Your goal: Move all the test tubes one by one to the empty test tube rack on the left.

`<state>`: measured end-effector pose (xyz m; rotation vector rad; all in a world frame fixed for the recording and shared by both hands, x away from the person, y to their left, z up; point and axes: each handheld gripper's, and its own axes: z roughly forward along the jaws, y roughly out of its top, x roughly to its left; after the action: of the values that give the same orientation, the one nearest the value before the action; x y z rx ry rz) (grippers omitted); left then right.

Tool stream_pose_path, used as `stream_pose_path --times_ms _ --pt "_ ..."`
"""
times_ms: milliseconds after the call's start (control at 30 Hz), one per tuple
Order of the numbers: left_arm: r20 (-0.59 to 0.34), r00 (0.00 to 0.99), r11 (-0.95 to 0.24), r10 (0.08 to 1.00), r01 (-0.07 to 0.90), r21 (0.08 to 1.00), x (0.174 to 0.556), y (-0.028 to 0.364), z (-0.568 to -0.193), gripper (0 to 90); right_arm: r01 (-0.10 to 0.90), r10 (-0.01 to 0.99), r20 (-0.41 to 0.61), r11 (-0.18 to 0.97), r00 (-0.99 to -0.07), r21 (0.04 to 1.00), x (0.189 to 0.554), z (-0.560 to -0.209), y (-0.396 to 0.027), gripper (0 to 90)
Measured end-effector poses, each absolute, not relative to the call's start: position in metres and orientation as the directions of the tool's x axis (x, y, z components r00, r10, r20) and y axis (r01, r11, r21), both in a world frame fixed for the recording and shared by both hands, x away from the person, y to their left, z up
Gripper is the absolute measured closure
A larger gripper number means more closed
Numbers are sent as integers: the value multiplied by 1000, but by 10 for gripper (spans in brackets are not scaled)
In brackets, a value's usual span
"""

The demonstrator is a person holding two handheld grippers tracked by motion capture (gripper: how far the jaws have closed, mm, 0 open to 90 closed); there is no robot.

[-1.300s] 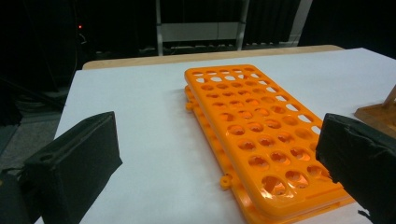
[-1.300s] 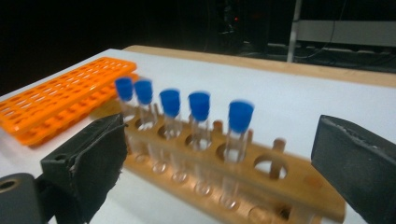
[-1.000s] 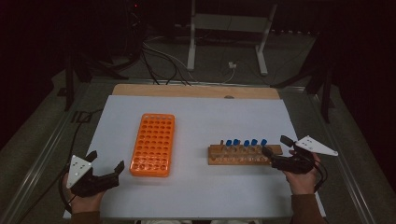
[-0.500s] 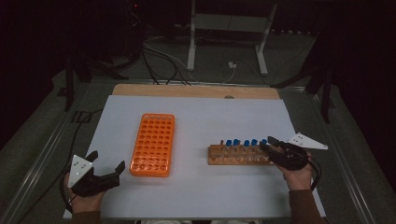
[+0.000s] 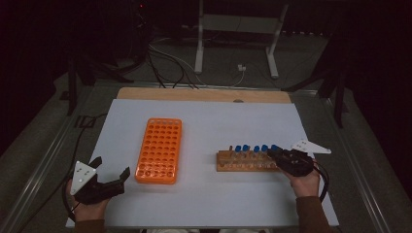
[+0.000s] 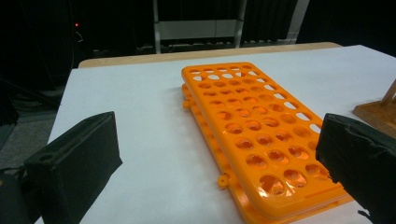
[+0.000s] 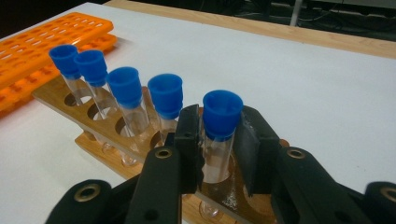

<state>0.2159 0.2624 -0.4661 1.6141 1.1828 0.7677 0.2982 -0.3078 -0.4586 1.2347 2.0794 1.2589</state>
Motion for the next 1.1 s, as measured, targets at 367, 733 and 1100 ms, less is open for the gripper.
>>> stream_pose_path --times_ms 367,733,1100 --pt "-48 333 -73 942 341 937 216 262 -466 4 474 855 80 205 -513 856 297 -460 -307 765" --pt "-47 334 -75 941 344 936 216 262 -467 4 438 859 60 198 -509 877 293 -444 -307 765" --pt "-52 337 -76 940 355 932 218 262 -467 3 407 856 36 207 -515 890 295 -422 -304 766"
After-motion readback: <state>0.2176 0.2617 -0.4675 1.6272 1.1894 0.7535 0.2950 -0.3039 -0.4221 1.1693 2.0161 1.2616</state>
